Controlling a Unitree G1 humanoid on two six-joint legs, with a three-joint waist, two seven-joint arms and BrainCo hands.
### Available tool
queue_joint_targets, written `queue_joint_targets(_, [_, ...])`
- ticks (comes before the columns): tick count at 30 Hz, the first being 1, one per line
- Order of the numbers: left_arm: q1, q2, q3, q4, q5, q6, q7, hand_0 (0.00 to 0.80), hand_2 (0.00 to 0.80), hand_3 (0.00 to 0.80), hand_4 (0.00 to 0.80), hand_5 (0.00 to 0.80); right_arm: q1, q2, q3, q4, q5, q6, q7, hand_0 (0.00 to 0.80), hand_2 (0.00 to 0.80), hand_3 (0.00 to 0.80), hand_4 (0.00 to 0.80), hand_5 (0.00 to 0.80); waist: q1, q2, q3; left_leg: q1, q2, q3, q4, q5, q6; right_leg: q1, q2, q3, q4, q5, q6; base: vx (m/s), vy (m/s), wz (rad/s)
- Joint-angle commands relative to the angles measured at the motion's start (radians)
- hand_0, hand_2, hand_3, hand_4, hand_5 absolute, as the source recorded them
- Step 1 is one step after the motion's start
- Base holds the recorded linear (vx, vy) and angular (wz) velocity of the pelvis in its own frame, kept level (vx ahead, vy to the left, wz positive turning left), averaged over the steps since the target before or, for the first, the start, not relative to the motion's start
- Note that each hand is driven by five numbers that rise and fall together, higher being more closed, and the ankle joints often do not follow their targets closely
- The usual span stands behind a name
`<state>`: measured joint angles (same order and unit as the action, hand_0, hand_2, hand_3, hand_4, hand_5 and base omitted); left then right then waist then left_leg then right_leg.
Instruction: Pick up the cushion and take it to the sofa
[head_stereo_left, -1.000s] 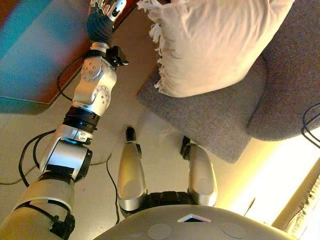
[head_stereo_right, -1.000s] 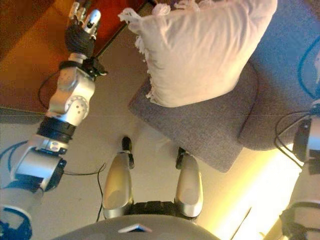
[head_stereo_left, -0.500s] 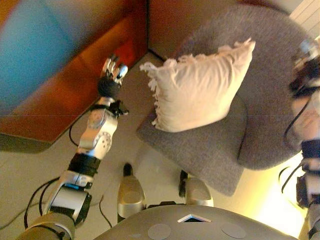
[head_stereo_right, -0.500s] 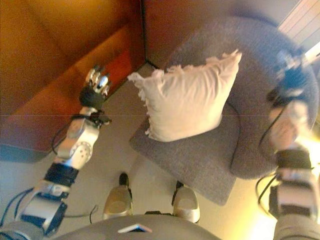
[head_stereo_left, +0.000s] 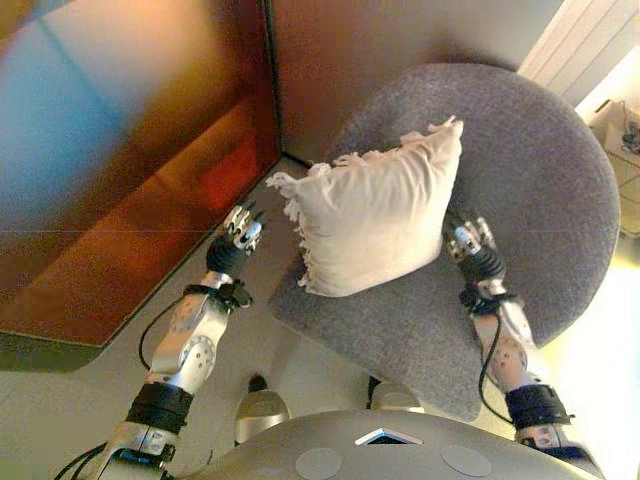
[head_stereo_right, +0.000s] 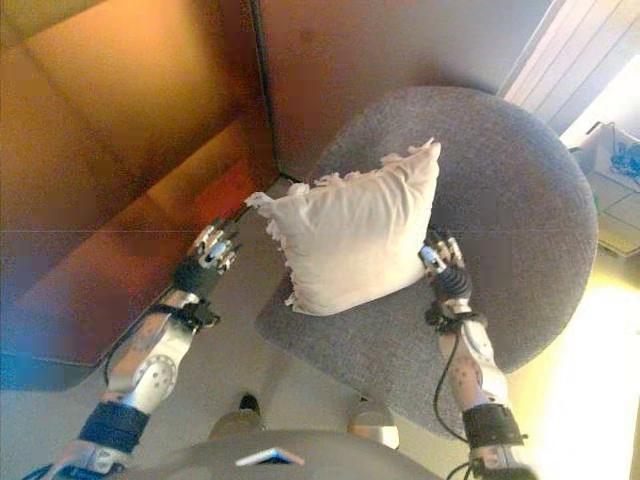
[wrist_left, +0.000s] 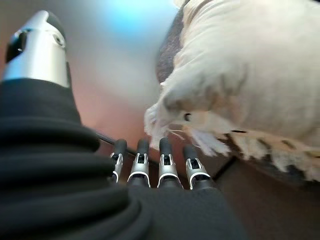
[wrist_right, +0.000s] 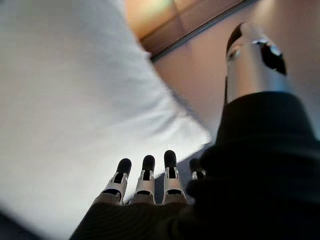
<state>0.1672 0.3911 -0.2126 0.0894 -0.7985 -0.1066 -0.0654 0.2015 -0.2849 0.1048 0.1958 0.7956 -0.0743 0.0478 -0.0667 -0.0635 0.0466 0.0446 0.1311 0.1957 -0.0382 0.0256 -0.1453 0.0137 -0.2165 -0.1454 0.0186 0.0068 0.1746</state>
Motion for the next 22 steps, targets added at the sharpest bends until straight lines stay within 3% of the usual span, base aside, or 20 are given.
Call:
queue_joint_targets(1, [-0.002,-0.032,0.022,-0.032,-0.003,-0.08,-0.033,0.0,0.0,0.0,0.0,0.0,-0.012,0.0,0.001,-0.051,0.043,-0.007,0.004,0.0,0.0,0.0,0.0,0.0,-0.008,0.034,0.009,0.014,-0.057,0.061,0.006,-0.031,0.094,-0.055,0.02,0.011,-0.053,0.129,0.027,-0.029,0.086,-0.03])
queue_joint_targets(5, [0.009,-0.025,-0.057,-0.025,0.017,-0.087,-0.051,0.0,0.0,0.0,0.0,0.0,-0.014,0.009,0.05,-0.036,0.036,-0.036,-0.002,0.0,0.0,0.0,0.0,0.0,-0.008,0.039,0.014,0.023,-0.067,0.056,-0.019,-0.028,0.1,-0.043,0.026,0.002,-0.074,0.134,0.028,-0.028,0.051,-0.04])
queue_joint_targets(9, [-0.03,-0.006,-0.09,-0.01,-0.003,-0.071,-0.034,0.0,0.0,0.0,0.0,0.0,-0.081,-0.016,0.082,-0.024,0.01,-0.051,-0.039,0.0,0.0,0.0,0.0,0.0,-0.003,0.044,0.016,0.016,-0.071,0.059,-0.01,-0.034,0.101,-0.044,0.024,0.0,-0.071,0.128,0.027,-0.014,0.01,-0.01])
queue_joint_targets(22, [-0.024,-0.009,-0.084,-0.02,0.003,-0.044,-0.017,0.0,0.0,0.0,0.0,0.0,-0.057,0.006,0.097,-0.013,0.017,-0.023,-0.017,0.0,0.0,0.0,0.0,0.0,0.002,0.039,0.011,0.014,-0.075,0.064,0.003,-0.046,0.106,-0.033,0.021,-0.008,-0.072,0.12,0.025,-0.002,0.001,-0.02])
